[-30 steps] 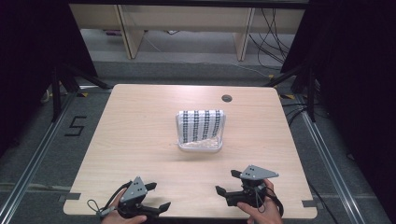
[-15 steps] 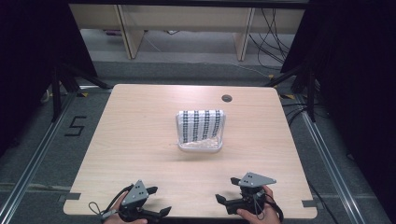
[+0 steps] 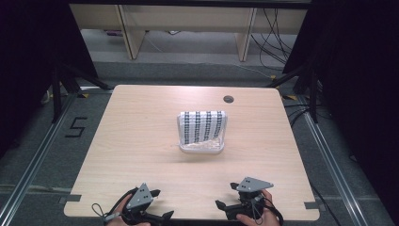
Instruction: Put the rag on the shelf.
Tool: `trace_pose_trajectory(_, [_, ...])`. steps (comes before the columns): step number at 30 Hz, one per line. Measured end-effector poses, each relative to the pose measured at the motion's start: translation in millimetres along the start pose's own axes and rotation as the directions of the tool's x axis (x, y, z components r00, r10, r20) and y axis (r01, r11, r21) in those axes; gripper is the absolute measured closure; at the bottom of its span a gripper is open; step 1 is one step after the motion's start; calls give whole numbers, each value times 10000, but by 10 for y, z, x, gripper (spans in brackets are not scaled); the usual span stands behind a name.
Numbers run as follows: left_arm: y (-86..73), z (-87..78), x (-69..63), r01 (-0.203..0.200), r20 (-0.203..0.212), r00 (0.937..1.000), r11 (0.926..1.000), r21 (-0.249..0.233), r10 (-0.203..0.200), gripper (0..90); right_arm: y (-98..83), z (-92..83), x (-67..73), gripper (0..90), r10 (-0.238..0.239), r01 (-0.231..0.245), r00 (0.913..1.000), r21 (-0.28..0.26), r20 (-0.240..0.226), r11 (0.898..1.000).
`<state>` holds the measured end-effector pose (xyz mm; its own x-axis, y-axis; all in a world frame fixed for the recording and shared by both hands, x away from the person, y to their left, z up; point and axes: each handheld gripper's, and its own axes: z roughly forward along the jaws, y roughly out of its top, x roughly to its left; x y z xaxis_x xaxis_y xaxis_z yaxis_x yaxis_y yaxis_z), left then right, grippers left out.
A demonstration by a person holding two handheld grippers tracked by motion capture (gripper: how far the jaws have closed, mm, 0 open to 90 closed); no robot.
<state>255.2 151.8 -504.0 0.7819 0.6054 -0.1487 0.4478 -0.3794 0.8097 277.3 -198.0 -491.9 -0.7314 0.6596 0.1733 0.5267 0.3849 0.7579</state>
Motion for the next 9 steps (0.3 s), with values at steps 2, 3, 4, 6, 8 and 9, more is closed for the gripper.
trace_pose_trajectory(2, [0, 3, -3, 29, 16, 10000, 10000, -21, -29, 154, 2, 9, -11, 164, -122, 121, 9998, -31, -142, 9999])
trace_pose_trajectory(3, [1, 5, -2, 35, 13, 10000, 10000, -4, -35, 154, 0, 10, -13, 164, -114, 113, 9998, -46, -147, 9999])
trace_pose_trajectory(4, [-3, 12, -6, 170, 35, 9998, 9999, -25, -170, 154, 0, 11, -15, 163, -119, 118, 9998, -44, -152, 9999])
trace_pose_trajectory(6, [3, 8, -5, 72, 0, 10000, 10000, -10, -72, 154, -1, 12, -18, 164, -120, 119, 9998, -49, -156, 9999])
trace_pose_trajectory(8, [3, 8, -1, 64, -16, 10000, 10000, -14, -64, 154, -3, 18, -22, 164, -113, 112, 9997, -46, -199, 9999])
trace_pose_trajectory(9, [3, 7, 3, 51, -19, 10000, 10000, -15, -51, 154, -5, 18, -19, 164, -38, 38, 9998, -17, -190, 10000])
